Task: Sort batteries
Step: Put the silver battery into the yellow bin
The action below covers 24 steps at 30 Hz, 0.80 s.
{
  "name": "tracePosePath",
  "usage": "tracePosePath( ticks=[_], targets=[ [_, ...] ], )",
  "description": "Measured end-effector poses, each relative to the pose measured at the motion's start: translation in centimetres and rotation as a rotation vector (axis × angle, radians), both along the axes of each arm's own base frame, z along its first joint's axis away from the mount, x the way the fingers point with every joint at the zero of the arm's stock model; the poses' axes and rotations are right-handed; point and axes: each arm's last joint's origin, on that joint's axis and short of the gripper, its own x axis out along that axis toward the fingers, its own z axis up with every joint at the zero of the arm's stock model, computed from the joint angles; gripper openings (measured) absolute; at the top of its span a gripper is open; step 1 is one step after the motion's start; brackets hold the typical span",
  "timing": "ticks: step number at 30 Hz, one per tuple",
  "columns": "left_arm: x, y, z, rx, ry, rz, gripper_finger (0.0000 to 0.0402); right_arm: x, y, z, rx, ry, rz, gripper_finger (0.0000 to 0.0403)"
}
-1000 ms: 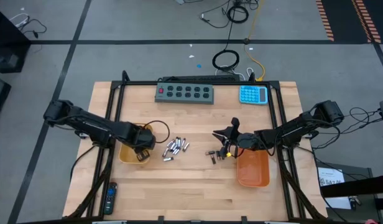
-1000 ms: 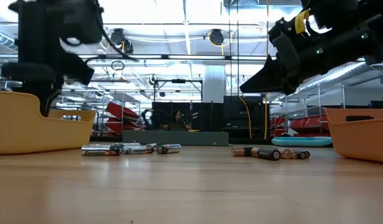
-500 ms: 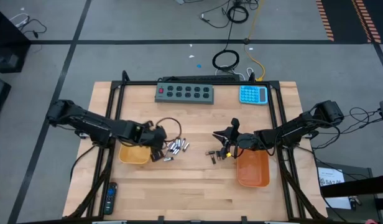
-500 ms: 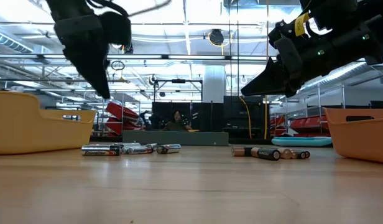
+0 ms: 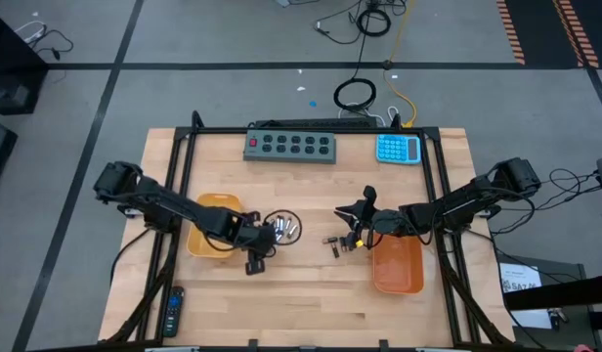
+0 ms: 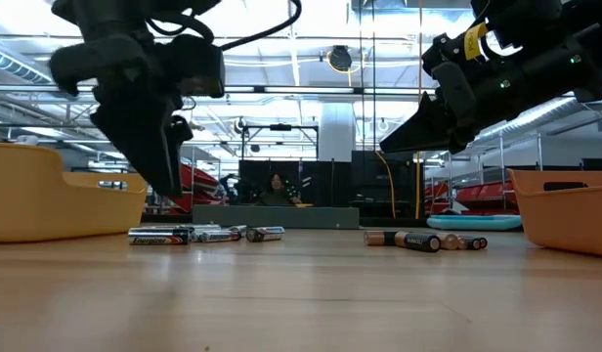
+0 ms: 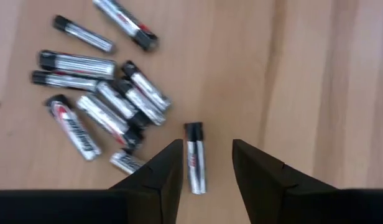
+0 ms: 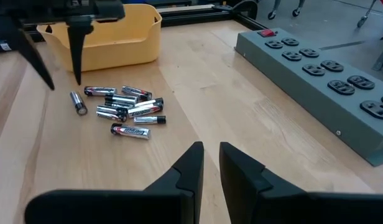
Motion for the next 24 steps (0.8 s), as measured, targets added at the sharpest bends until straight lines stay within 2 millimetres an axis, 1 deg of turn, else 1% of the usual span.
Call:
tracePosePath(
  ticks=[4,13,15,17,20,21,24],
  targets=[
    [0.1,-0.2,-1.1,0.004,0.045,0.013,0.0171,0.0,0.0,0.0,0.0,0.0,0.0,0.0043],
    [0.7,-0.3,-3.5,0.046,0.108,-0.004,0.017,0.0,0.0,0.0,0.001,-0.001,0.0,0.0043],
    [0.9,-0.4,-3.9,0.07,0.111,-0.011,0.0158,0.0,0.0,0.0,0.001,-0.001,0.0,0.0043],
    [1.0,-0.4,-4.4,0.088,0.126,-0.027,0.0131,0.0,0.0,0.0,0.002,-0.001,0.0,0.0043],
    [1.0,-0.3,-4.8,0.11,0.139,-0.042,0.0061,0.0,0.0,0.0,0.002,-0.001,0.0,0.0043],
    [1.0,-0.3,-4.8,0.11,0.138,-0.042,0.0044,0.0,0.0,0.0,0.002,-0.001,0.0,0.0043],
    [1.0,-0.3,-4.6,0.108,0.132,-0.042,0.0044,0.0,0.0,0.0,0.002,-0.001,0.0,0.0043]
  ],
)
